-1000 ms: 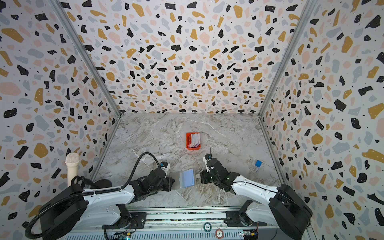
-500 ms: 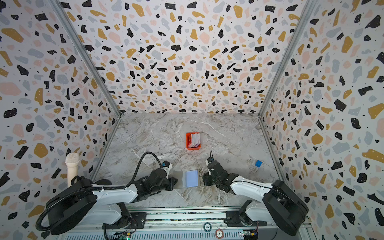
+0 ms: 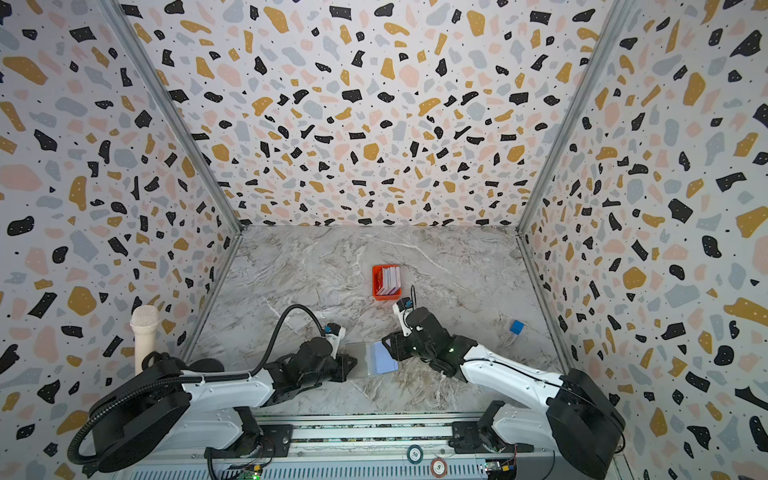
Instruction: Put the credit cards into the card holder
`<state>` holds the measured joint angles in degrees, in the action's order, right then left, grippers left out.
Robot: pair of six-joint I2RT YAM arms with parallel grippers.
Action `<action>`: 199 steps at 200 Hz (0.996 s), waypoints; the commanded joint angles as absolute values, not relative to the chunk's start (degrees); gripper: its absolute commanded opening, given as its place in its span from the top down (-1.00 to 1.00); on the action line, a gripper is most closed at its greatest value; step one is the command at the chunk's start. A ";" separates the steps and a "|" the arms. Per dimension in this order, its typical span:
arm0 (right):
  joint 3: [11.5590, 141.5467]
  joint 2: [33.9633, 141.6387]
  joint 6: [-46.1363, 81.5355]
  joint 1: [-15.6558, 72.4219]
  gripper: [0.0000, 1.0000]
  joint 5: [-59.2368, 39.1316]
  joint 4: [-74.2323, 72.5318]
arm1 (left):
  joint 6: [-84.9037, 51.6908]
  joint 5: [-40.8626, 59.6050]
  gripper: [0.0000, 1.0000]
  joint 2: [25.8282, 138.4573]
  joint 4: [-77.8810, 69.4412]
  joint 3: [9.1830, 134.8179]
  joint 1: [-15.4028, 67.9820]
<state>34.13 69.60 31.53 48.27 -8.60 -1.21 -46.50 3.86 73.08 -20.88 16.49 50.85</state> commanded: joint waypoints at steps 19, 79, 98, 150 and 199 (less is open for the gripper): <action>35.55 76.30 30.23 48.60 0.00 -9.70 -2.37 | -44.74 2.73 1.00 72.71 -20.68 17.31 51.22; 34.01 81.56 31.16 48.69 -0.02 -10.33 -5.91 | -44.09 2.81 1.00 74.21 -21.62 18.24 51.23; 33.84 82.67 31.33 48.86 -0.02 -10.49 -6.29 | -43.91 2.83 1.00 74.69 -21.63 18.43 51.23; 33.84 83.26 32.19 49.98 -0.03 -11.87 -7.56 | -43.73 3.07 1.00 75.38 -21.97 18.85 51.18; 33.66 84.45 33.90 50.53 -0.03 -14.07 -9.91 | -43.64 3.16 1.00 75.89 -22.15 18.91 51.21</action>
<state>34.11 83.70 32.56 50.02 -12.58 -8.27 -44.49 3.55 75.55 -21.04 17.87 50.87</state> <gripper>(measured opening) 0.515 0.046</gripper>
